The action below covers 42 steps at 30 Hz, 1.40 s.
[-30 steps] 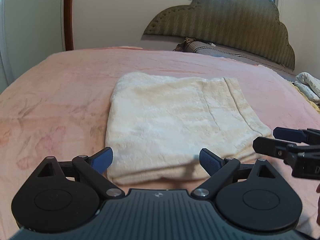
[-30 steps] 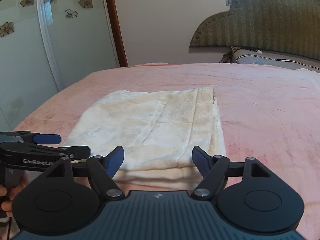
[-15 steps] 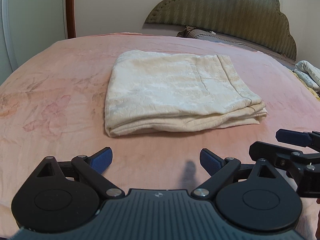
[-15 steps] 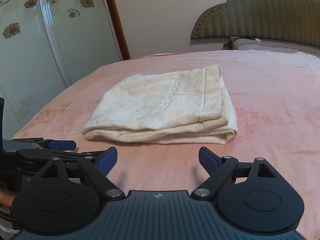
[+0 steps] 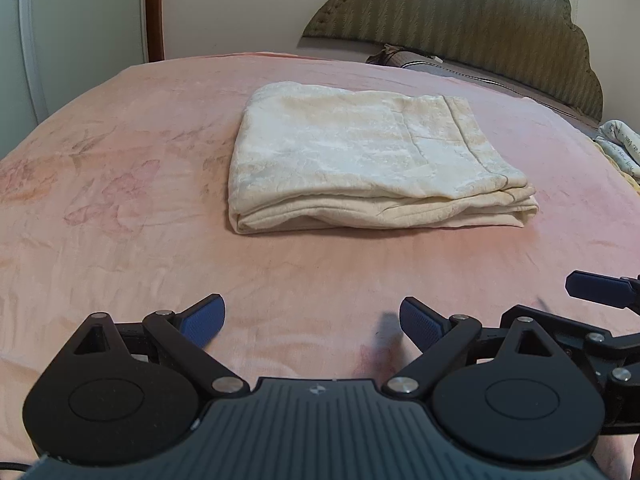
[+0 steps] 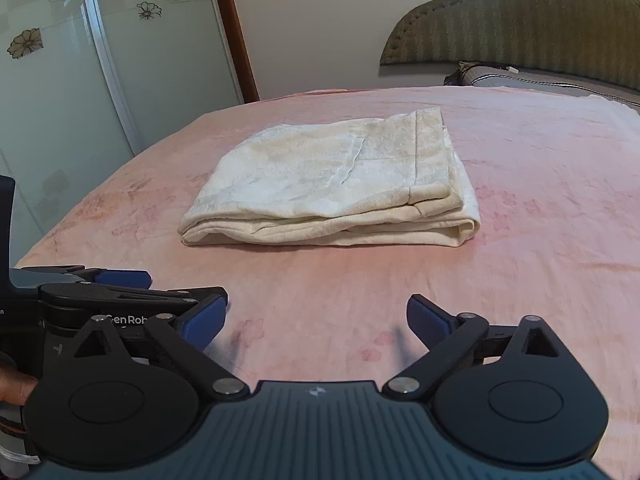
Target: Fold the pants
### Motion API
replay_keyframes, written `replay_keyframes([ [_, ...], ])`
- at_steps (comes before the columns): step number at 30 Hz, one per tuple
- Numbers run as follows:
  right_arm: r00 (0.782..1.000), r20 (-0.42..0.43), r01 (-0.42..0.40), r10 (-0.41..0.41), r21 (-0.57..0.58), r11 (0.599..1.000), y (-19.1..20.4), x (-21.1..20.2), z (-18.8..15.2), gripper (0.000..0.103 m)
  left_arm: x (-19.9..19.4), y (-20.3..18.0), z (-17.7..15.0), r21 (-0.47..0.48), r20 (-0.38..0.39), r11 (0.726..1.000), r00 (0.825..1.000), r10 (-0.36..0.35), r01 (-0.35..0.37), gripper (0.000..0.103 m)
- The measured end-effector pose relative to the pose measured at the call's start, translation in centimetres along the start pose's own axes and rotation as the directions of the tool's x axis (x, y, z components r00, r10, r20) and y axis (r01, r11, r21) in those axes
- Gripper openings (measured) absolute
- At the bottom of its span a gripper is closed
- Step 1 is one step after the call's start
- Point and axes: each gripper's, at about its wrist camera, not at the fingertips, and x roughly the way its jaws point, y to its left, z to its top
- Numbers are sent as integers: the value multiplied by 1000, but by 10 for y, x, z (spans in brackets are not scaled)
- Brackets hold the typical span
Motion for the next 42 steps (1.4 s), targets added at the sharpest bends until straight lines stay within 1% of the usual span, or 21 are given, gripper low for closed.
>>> replay_keyframes([
  [3,1000,-1,21,-21,6,1000,3,3,-3,100,2,-1,-4,5,16,999,999,33,-33,97],
  [4,1000,4,31,-31,5,1000,3,6,-4,103,3,-2,-7,15,25,999,998,49,-50,97],
  [5,999,6,45,-45,1,999,4,11,-6,103,5,-2,-9,26,31,998,998,61,-62,99],
  [8,992,-25,125,-125,-11,992,4,30,-11,103,7,-3,-15,42,68,993,992,111,-114,103],
  [9,990,-39,138,-138,5,990,0,36,-14,103,7,0,-15,30,70,994,992,106,-108,103],
  [11,987,-14,161,-161,14,987,-1,37,-17,103,9,4,-16,6,68,995,993,97,-97,103],
  [14,984,0,180,-180,22,983,-1,37,-20,103,9,5,-17,-5,75,994,992,105,-105,103],
  [16,983,11,184,-185,10,983,0,37,-23,103,9,5,-17,-5,77,994,991,109,-109,103],
  [21,982,10,186,-186,8,983,1,38,-22,103,9,6,-17,-9,79,994,991,111,-111,103],
  [26,982,10,188,-188,7,982,1,38,-22,103,9,6,-18,-20,86,991,988,130,-129,103],
  [42,982,9,188,-188,7,982,1,38,-22,103,9,5,-18,-20,86,992,988,130,-128,103],
])
